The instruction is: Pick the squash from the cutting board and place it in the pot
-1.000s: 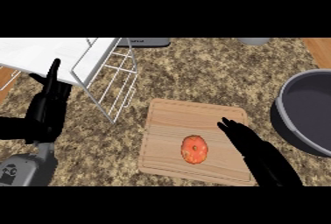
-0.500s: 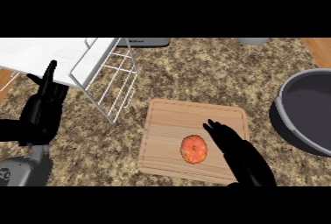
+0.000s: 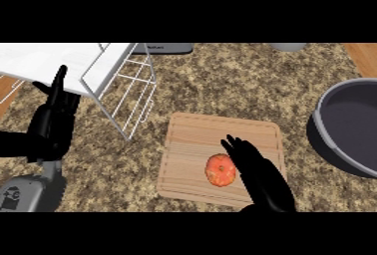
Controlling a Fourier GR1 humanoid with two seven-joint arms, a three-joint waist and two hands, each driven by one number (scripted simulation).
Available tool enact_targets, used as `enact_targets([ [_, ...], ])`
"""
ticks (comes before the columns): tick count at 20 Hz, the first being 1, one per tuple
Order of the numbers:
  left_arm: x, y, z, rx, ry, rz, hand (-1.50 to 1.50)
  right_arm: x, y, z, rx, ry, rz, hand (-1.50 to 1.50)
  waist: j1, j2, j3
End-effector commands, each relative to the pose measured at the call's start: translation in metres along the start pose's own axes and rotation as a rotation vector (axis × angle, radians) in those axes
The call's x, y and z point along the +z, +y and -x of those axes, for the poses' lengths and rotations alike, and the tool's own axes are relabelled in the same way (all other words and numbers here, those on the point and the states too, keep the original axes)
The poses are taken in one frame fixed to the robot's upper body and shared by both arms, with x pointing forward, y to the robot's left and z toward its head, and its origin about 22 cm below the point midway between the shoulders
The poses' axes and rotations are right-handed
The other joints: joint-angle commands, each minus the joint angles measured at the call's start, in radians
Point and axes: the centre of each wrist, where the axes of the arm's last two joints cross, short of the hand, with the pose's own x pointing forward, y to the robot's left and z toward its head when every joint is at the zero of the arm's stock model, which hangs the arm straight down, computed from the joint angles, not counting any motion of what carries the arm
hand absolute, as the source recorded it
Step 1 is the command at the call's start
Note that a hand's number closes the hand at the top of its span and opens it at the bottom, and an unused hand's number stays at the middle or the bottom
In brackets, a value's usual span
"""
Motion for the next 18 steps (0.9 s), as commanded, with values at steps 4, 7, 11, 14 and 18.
enact_targets([
  [4,-0.023,0.002,-0.011,0.007,0.005,-0.016,0.0,-0.025,0.02,-0.015,0.025,0.076,0.0,-1.5,-0.005,0.01,-0.003],
  [7,-0.015,-0.001,0.008,0.001,0.004,-0.026,0.0,-0.031,0.029,0.001,0.006,0.067,-0.013,-1.5,-0.005,0.01,-0.003],
  [11,-0.009,0.014,0.003,0.003,0.022,-0.017,0.0,-0.059,0.029,0.019,0.002,0.041,-0.007,-1.5,-0.002,0.01,-0.003],
  [14,-0.017,-0.005,-0.008,0.001,-0.01,-0.036,0.0,-0.061,0.062,0.011,0.009,0.013,-0.03,-1.5,-0.003,0.011,-0.003],
  [18,-0.02,-0.004,-0.009,-0.009,0.003,-0.023,0.0,-0.078,0.063,0.005,-0.031,0.01,-0.033,-1.5,-0.003,0.011,-0.003],
])
